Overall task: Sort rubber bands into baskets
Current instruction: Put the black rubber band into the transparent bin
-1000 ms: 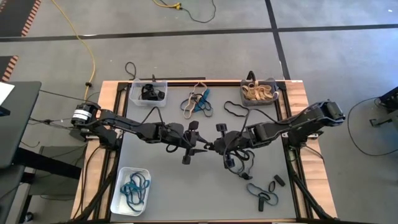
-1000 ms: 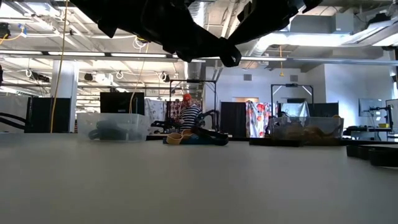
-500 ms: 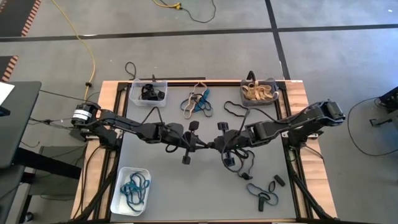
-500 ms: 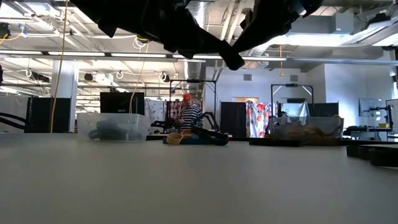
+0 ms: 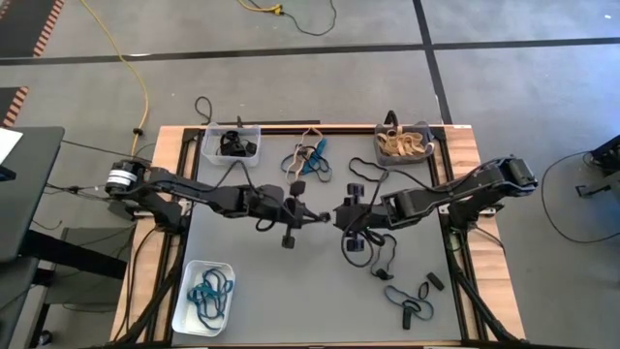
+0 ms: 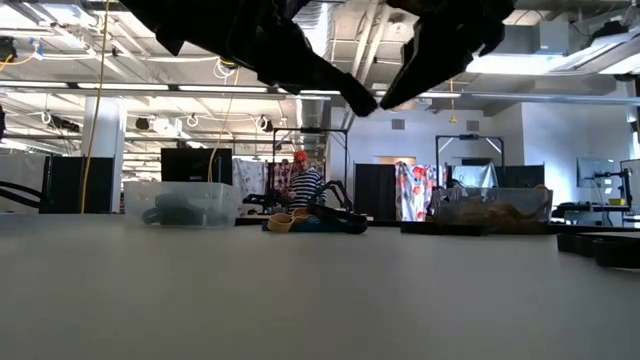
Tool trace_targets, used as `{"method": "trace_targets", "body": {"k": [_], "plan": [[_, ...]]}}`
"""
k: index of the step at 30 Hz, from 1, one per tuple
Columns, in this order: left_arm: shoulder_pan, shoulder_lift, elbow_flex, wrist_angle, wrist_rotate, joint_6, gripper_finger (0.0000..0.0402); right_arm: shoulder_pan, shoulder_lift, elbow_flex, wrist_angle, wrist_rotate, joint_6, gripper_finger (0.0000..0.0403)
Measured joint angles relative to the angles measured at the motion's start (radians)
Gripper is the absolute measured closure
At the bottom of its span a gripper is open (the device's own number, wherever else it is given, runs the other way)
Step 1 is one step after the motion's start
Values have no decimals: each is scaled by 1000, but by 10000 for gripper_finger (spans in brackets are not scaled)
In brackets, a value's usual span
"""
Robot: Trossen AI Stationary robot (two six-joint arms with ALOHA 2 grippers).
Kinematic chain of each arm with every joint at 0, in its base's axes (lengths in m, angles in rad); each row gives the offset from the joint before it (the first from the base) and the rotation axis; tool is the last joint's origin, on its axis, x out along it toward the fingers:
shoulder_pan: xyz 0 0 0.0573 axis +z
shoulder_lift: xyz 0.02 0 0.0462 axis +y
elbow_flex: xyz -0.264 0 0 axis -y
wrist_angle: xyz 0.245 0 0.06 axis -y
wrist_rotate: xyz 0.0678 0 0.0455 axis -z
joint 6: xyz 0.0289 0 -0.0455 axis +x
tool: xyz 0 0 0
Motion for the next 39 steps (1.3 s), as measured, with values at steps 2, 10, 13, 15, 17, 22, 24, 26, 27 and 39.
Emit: {"method": "trace_targets", "body": {"k": [2,10,13,15,17,22,24,26,27,39], "plan": [[26,-35,0,-46,-19,0,401,0,0,0,-35,2,29,154],[212,-238,0,-315,-168,5,401,14,0,-10,-149,22,169,129],[333,-307,0,-407,-179,-1,401,37,0,-52,-115,22,186,129],[425,-340,0,-466,-177,-16,401,52,0,-85,-101,22,209,129],[520,-354,0,-515,-155,-21,401,67,0,-113,-88,27,244,129],[741,-331,0,-611,-66,-58,401,116,0,-169,-72,63,325,129],[817,-301,0,-647,-40,-74,401,135,0,-182,-65,73,351,129],[877,-271,0,-672,-27,-81,401,153,0,-190,-67,74,375,129],[902,-257,0,-691,-26,-82,401,162,0,-192,-67,76,384,129],[972,-186,0,-795,94,-68,375,234,0,-196,-75,155,450,129]]}}
